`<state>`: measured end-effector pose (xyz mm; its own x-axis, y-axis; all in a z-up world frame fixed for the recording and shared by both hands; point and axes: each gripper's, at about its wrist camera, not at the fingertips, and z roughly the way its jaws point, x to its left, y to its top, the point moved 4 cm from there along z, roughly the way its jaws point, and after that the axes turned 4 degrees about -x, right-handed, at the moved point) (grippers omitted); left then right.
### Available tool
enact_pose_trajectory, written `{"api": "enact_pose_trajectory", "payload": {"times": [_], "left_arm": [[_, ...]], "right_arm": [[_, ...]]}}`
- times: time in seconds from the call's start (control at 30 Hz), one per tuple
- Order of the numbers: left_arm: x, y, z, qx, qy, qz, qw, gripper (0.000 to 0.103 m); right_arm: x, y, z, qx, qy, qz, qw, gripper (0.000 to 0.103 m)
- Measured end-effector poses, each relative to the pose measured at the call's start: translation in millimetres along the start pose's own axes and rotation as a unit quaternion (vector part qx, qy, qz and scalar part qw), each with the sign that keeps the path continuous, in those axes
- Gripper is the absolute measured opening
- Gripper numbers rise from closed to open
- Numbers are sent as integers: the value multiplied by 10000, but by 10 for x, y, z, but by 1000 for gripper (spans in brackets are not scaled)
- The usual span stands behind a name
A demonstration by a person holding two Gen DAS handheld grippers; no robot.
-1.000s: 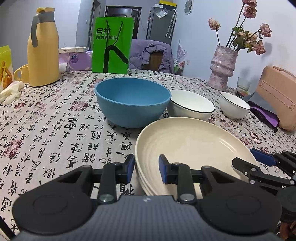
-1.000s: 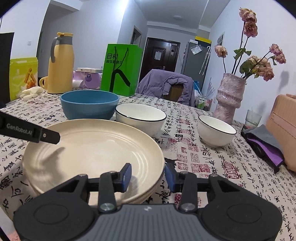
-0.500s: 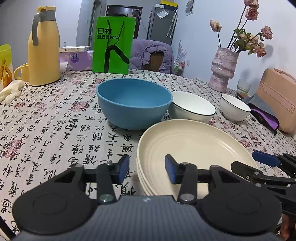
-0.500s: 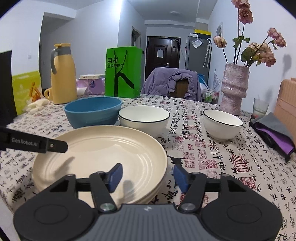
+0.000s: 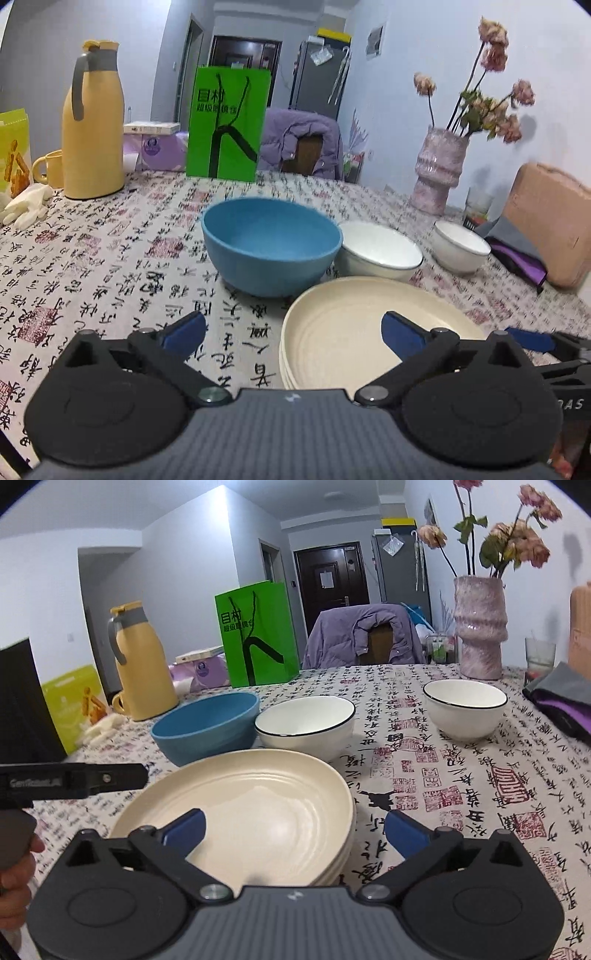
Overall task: Organize plates and bowls
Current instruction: 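Move both grippers to the rim of the blue bowl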
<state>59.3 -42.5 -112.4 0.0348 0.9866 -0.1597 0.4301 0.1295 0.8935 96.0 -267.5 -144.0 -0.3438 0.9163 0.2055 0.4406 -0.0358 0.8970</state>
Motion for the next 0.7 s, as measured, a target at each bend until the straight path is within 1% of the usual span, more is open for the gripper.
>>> {"api": "enact_pose_trajectory", "payload": {"times": [0.07,0.2,0.7], "left_arm": [[24,26,-34,-35,-47,-78,10000,103],[65,52,-80,-91,-9,-127,9999,103],[201,165,-162,-189,18,-140,9997,103]], "right_arm": [[-1,14,5,-12,-32,5,10000,103],[10,28,4,-30,-40,18,10000,103],[45,134,22,-65,-40,40,10000,103]]}}
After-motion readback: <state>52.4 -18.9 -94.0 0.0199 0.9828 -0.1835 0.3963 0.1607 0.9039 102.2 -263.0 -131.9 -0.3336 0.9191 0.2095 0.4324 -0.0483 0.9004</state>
